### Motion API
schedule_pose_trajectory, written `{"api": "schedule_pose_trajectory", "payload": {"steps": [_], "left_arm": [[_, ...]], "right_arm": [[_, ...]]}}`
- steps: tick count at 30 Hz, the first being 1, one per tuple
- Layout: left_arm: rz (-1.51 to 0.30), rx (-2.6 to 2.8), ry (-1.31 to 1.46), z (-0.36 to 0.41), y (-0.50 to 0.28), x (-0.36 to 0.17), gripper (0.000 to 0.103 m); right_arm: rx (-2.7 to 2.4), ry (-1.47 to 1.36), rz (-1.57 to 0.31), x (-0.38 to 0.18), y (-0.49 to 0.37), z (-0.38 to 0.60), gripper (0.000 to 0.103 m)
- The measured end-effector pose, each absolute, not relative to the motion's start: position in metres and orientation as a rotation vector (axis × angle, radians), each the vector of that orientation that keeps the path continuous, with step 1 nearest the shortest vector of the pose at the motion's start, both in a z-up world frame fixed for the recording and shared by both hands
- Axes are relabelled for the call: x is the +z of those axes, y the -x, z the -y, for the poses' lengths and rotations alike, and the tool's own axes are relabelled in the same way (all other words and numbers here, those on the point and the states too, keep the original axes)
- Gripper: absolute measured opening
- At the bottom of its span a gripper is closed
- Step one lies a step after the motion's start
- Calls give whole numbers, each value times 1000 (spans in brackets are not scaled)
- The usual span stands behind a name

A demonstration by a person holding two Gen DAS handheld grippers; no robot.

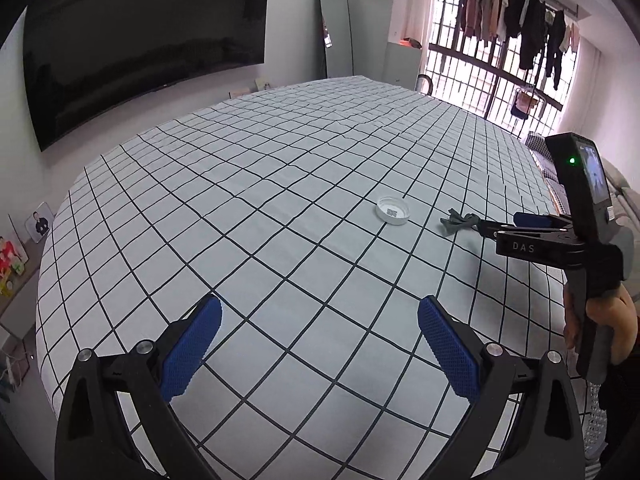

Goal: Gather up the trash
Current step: 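Close the right tool on the grey cloth bow and lift it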

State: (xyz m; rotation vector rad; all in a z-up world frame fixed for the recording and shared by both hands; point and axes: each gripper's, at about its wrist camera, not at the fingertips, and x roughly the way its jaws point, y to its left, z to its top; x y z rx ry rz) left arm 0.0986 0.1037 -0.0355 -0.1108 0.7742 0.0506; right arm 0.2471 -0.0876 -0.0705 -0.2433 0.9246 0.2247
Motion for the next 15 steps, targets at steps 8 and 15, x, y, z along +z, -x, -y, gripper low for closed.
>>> {"api": "schedule_pose_trajectory", "payload": {"steps": [8, 15], "left_arm": [[-786, 59, 138, -112, -104, -41, 97], [-792, 57, 145, -110, -104, -43, 97]], "right_arm": [[292, 297, -969, -85, -270, 81, 65], [335, 251, -981, -87, -282, 80, 64]]}}
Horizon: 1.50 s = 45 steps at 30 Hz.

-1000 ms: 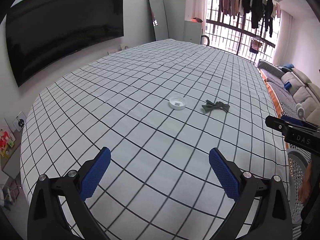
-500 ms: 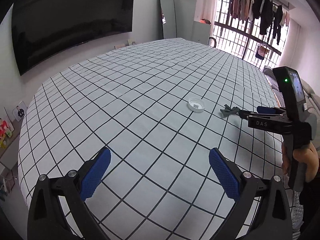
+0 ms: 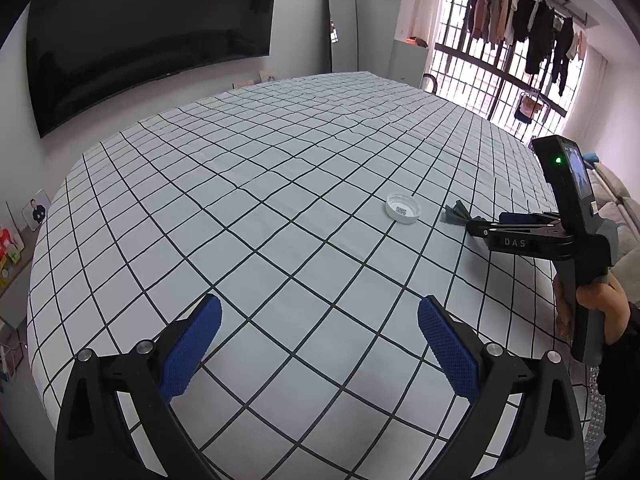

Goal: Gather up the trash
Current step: 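Close the right tool on the grey cloth bow and lift it, then grasp the white plastic lid with the left tool while the right tool holds the bow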

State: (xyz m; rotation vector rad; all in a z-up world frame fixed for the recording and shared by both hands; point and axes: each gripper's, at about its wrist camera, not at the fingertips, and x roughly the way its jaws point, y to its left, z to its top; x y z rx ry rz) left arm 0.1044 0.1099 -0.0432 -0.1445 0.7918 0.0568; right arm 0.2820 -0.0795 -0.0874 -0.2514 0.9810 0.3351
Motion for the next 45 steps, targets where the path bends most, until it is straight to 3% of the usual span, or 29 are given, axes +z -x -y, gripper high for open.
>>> {"api": "schedule_pose_trajectory", "payload": {"steps": [4, 6, 8, 23, 45], "left_arm": [[-792, 56, 139, -108, -105, -42, 97], [-793, 51, 139, -107, -105, -42, 97], [-797, 40, 145, -106, -107, -41, 97], [-826, -22, 131, -86, -143, -32, 97], [-1004, 50, -18, -47, -270, -75, 97]], "right_arm": [[381, 216, -998, -87, -280, 76, 51], [401, 224, -992, -86, -277, 72, 38], [412, 235, -986, -85, -273, 66, 17], [349, 71, -977, -67, -211, 100, 16], [209, -82, -940, -62, -85, 189, 16]]}}
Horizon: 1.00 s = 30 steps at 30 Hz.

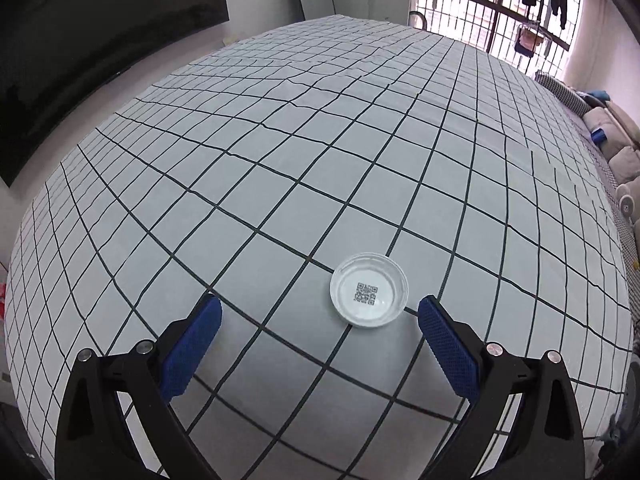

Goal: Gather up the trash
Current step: 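Grasp the white plastic lid with the left tool while the right tool holds the bow, then carry the white lid and grey bow over the grey basket with both tools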

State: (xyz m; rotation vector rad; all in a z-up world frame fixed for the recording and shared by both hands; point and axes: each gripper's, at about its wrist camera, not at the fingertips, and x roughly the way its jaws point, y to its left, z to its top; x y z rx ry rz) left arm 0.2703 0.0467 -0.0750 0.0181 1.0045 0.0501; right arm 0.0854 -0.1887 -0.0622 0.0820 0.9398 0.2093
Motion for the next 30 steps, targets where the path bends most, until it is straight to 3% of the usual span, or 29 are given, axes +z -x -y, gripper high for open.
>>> {"api": "schedule_pose_trajectory", "payload": {"steps": [8, 14, 17, 30], "left_arm": [[-989, 64, -45, -39, -279, -79, 93], [-959, 8, -49, -27, -270, -74, 64], [-948, -27, -69, -20, -262, -72, 40], [-879, -137, -99, 12, -182, -39, 39]], "right_arm": [[213, -145, -934, -62, -83, 197, 16], [218, -163, -932, -63, -86, 197, 16], [215, -175, -935, -64, -85, 198, 16], [156, -191, -936, -64, -50, 210, 16]]}}
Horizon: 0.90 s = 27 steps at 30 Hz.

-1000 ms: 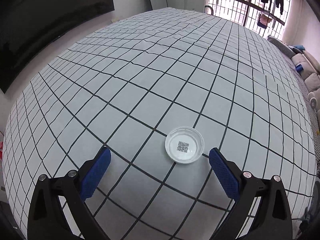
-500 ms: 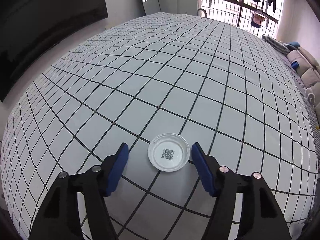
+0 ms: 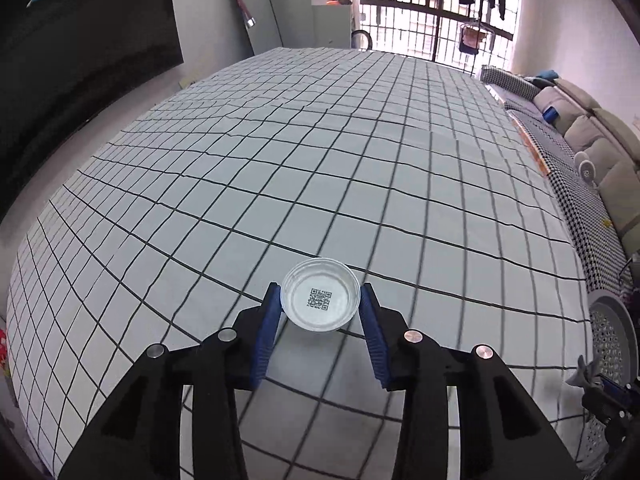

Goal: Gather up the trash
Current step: 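Carry the white lid and grey bow over the grey basket with both tools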

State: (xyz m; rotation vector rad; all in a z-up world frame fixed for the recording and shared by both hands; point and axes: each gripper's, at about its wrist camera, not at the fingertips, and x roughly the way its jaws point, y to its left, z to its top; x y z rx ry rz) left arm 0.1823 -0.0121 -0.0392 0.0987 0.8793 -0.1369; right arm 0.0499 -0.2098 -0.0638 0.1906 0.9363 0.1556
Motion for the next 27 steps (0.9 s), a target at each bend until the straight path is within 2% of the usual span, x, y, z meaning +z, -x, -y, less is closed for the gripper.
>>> {"api": "schedule_pose_trajectory", "payload": {"steps": [13, 27], "left_arm": [[-792, -359, -143, 109, -72, -5, 39], [-831, -550, -225, 216, -10, -35, 40]], "right_arm": [[-7, -230, -895, -60, 29, 266, 16], [-186, -269, -896, -72, 84, 350, 17]]}}
